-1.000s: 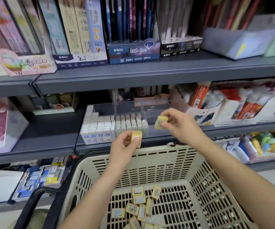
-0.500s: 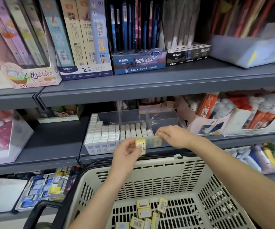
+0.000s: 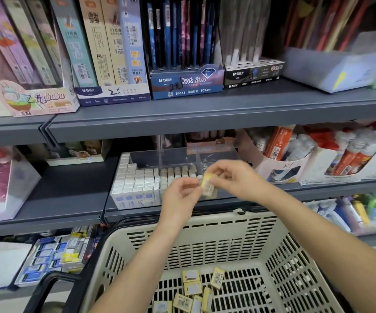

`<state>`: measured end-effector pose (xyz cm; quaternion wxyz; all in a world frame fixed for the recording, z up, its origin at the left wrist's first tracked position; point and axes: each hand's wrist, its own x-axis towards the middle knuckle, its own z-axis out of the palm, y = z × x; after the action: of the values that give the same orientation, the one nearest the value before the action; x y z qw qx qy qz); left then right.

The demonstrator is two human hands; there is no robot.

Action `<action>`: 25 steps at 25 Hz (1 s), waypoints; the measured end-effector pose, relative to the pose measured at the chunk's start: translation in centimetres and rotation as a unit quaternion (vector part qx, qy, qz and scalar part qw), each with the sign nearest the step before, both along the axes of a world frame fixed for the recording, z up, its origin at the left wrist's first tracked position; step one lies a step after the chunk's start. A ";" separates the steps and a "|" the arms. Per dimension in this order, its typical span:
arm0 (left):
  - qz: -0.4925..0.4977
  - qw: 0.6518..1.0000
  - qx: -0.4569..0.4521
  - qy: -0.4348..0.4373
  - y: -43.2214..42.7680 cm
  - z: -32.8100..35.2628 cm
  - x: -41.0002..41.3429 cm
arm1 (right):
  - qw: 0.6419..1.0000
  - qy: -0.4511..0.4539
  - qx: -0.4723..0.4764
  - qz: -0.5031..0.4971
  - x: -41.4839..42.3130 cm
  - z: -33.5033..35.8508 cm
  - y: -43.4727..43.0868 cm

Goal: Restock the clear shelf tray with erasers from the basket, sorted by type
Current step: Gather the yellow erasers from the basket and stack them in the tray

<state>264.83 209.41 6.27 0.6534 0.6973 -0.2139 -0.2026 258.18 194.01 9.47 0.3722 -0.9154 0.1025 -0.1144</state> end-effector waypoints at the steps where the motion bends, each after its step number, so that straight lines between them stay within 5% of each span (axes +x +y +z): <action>1: 0.017 1.000 0.005 -0.006 0.4 0.1 0.1 | 0.999 -0.019 0.014 -0.035 0.0 0.5 -0.9; 5: 0.016 1.000 0.011 0.022 3.2 -1.0 -0.9 | 0.987 0.007 -0.100 -0.126 1.1 0.6 -3.6; 16: -0.065 0.988 0.142 -0.016 5.3 -6.8 -2.7 | 0.978 0.169 -0.126 -0.003 3.6 -2.6 -2.9; 21: -0.065 0.977 0.203 -0.023 5.0 -10.5 -2.3 | 0.994 0.037 -0.069 -0.074 0.8 -1.8 -1.5; 25: -0.040 0.967 0.252 0.003 5.5 -14.2 -3.2 | 0.988 -0.044 0.134 -0.060 -4.1 -2.4 1.0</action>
<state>261.62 214.92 -7.88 0.4482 0.8298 -0.1819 -0.2784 254.09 195.05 7.03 0.4881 -0.8436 0.1548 -0.1615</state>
